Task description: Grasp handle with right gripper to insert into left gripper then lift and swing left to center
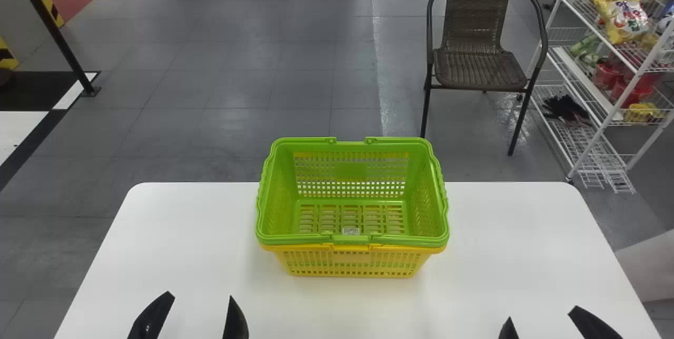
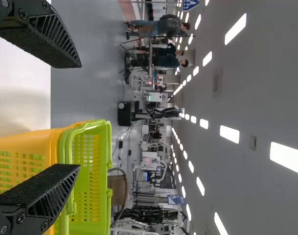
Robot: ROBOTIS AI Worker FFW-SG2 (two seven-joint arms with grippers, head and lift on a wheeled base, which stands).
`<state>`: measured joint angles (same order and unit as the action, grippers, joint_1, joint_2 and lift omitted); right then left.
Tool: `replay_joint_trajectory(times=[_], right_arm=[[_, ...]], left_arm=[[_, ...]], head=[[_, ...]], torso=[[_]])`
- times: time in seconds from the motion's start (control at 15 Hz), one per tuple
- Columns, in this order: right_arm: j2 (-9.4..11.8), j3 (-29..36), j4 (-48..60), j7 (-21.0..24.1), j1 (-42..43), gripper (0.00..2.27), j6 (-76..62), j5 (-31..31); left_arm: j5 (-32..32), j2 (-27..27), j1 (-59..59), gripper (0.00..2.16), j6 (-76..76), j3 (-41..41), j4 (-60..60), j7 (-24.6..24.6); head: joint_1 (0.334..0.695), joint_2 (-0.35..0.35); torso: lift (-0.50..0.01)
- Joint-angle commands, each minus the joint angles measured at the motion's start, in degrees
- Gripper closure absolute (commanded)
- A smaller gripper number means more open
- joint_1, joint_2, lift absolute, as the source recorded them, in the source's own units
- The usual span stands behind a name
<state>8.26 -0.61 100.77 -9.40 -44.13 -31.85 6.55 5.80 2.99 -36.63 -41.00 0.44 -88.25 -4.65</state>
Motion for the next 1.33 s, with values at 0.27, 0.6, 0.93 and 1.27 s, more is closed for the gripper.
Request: replay_joint_trajectory(times=[0.27,0.6,0.93,1.27], right_arm=[[0.00,0.00,-0.05,0.00,-0.17,0.12,0.00,-0.04],[0.00,0.00,0.04,0.00,-0.25,0.12,0.00,0.04],[0.09,0.00,0.04,0.00,-0.17,0.12,0.00,0.04],[0.09,0.00,0.04,0.00,-0.17,0.12,0.00,0.04]], left_arm=[[-0.17,0.18,-0.19,0.08,0.00,-0.18,-0.17,-0.01],[-0.61,0.18,-0.28,0.08,-0.18,-0.18,-0.43,-0.01],[-1.05,0.35,-0.10,0.07,0.18,-0.18,-1.13,-0.97],[-2.64,0.44,1.04,0.08,7.91,0.26,-7.11,0.78]], head=[[0.695,0.045],[0.695,0.042],[0.695,0.030],[0.695,0.033]], torso=[[0.000],[0.000],[0.000],[0.000]])
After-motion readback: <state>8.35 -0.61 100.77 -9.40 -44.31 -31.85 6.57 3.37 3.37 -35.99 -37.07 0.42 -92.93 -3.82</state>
